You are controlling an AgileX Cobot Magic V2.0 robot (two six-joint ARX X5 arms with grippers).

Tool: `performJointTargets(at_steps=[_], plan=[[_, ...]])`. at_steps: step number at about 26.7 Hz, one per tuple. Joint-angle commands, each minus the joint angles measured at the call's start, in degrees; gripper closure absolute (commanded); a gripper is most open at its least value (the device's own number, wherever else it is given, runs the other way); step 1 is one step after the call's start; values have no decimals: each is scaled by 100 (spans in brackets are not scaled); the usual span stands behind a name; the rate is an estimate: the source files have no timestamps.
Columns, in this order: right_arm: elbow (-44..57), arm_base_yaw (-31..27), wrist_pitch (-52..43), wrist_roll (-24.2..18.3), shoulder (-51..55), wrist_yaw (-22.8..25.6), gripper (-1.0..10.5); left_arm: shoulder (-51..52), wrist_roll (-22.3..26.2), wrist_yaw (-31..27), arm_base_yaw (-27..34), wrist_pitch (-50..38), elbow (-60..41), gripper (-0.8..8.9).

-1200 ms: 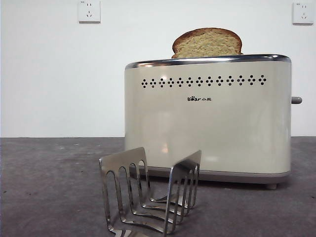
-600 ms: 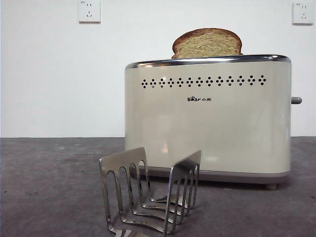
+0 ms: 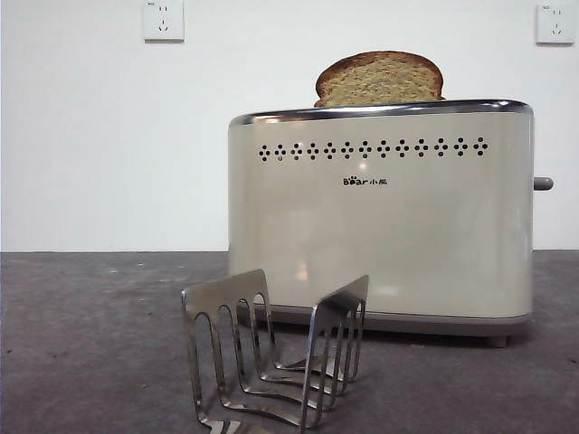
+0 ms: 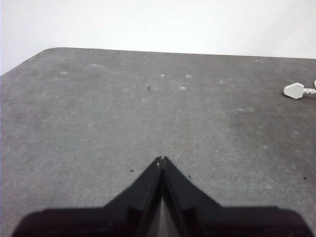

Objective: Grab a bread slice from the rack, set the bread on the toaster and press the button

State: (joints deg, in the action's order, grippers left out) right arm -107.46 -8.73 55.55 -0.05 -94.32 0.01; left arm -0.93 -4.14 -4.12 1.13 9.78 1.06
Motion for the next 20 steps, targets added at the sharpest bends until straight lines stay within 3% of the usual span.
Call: performJointTargets(at_steps=[1, 8, 13, 14, 15, 16, 20], plan=[[9, 7, -24, -42, -46, 7, 946, -39, -35, 4, 20, -57, -59, 816], [11, 457, -17, -39, 264, 249, 946, -144, -35, 4, 20, -57, -59, 816], [50, 1458, -24, -39, 1161, 492, 946, -225, -35, 4, 20, -55, -59, 816], [85, 1679, -101, -199, 1359, 503, 946, -238, -35, 4, 20, -57, -59, 816], [205, 1862, -505, -778, 1576, 584, 946, -247, -35, 4, 20, -55, -59, 816], [387, 1971, -944, -927, 1764, 577, 946, -247, -35, 4, 20, -55, -59, 816], [1541, 2122, -2629, -866, 2549, 531, 946, -247, -35, 4, 20, -55, -59, 816]])
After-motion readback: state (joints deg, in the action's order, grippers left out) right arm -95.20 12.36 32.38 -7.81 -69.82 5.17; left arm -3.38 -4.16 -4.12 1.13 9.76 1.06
